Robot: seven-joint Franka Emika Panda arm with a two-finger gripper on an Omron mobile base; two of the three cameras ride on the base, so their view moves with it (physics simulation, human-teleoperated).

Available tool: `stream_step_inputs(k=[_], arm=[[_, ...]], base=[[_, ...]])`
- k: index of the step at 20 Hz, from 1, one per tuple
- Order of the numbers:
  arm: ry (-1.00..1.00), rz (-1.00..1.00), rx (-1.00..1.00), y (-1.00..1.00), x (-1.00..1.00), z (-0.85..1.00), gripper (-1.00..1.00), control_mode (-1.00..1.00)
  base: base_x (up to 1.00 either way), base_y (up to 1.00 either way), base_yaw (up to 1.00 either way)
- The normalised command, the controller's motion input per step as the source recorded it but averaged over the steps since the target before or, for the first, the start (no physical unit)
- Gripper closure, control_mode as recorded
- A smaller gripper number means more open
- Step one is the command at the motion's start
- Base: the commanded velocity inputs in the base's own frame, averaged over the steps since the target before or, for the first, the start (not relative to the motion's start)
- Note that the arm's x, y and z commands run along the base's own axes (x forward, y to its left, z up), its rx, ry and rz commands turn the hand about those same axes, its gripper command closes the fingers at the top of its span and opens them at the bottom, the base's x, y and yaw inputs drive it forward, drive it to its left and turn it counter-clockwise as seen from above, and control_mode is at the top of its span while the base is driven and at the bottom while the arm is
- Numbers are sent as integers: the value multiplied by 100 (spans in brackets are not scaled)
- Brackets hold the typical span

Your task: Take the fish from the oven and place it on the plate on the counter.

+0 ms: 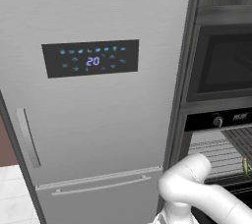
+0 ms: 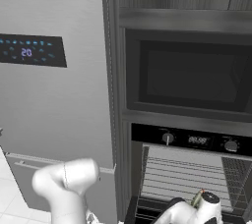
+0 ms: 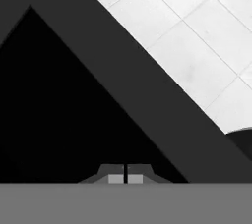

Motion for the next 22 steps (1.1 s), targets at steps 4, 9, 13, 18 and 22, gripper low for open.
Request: stream_step_inputs(k=[4, 9, 13, 18, 22], arm=[[-30, 6, 12, -2, -58, 90, 100, -100], [-17, 10, 8, -2, -47, 100, 100, -100], [-3, 10, 0, 0, -34, 100, 100, -100], [0, 15, 0, 2, -6, 95, 100, -100], [0, 25, -2, 20, 0, 86, 100, -100]], base=[[0, 0, 0], [0, 0, 0], [0, 0, 0], [0, 0, 0], [0, 0, 0]])
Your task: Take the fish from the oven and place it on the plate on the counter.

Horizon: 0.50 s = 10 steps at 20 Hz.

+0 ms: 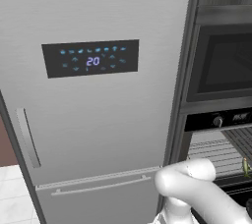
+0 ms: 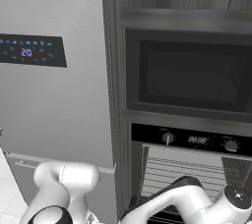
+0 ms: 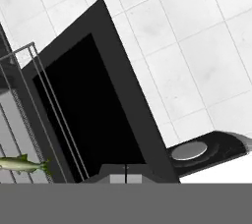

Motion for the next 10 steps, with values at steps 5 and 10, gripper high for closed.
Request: stream_step_inputs(k=[5, 10], arm=[[0, 37, -9, 43, 11, 54, 100, -100], [-1, 50, -8, 44, 29, 6, 100, -100]], base=[[0, 0, 0], [0, 0, 0]])
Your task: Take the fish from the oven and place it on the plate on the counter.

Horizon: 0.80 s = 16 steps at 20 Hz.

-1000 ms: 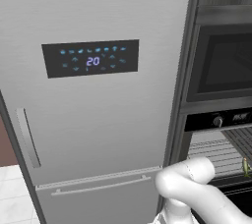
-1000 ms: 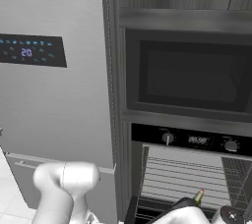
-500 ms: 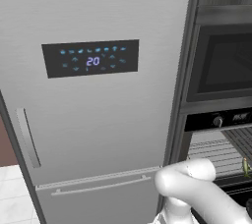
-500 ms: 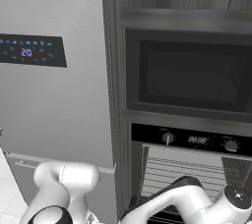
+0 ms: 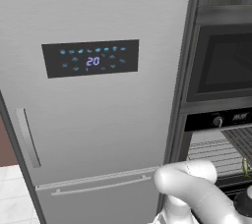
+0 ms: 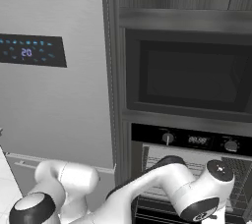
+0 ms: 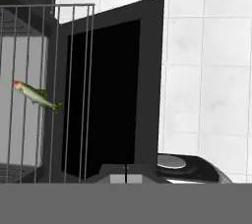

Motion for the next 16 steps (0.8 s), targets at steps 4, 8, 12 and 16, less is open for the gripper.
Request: stream_step_inputs(k=[4, 8, 12, 16], arm=[[0, 41, -5, 40, 21, 0, 100, -100], [10, 34, -12, 47, 11, 9, 100, -100], [3, 28, -11, 49, 6, 1, -100, -100], [0, 34, -6, 18, 26, 0, -100, -100]], base=[[0, 0, 0], [0, 0, 0], [0, 0, 0], [0, 0, 0]])
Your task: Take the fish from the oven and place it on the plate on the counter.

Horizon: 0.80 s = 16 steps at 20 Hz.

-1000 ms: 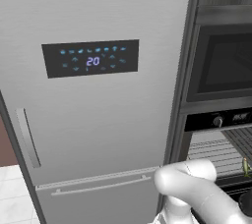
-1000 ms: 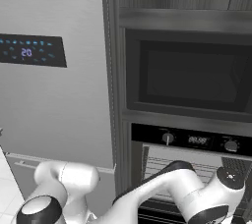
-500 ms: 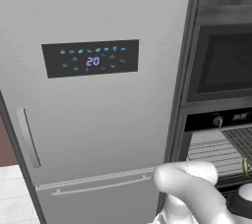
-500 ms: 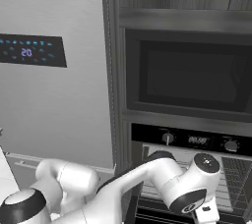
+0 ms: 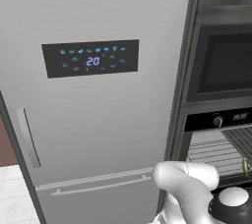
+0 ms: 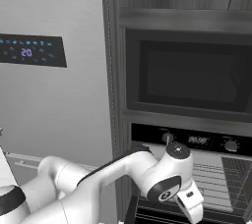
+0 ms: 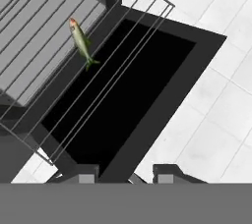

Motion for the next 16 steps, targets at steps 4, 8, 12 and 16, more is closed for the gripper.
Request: stream_step_inputs(k=[4, 8, 12, 16], arm=[[0, 36, -1, 0, 43, 0, -100, -100], [0, 36, 0, 0, 52, 0, -100, -100], [0, 34, 1, -4, 61, -9, -100, -100], [11, 29, 0, -1, 50, -49, -100, -100]], base=[[0, 0, 0], [0, 0, 0], [0, 0, 0], [0, 0, 0]])
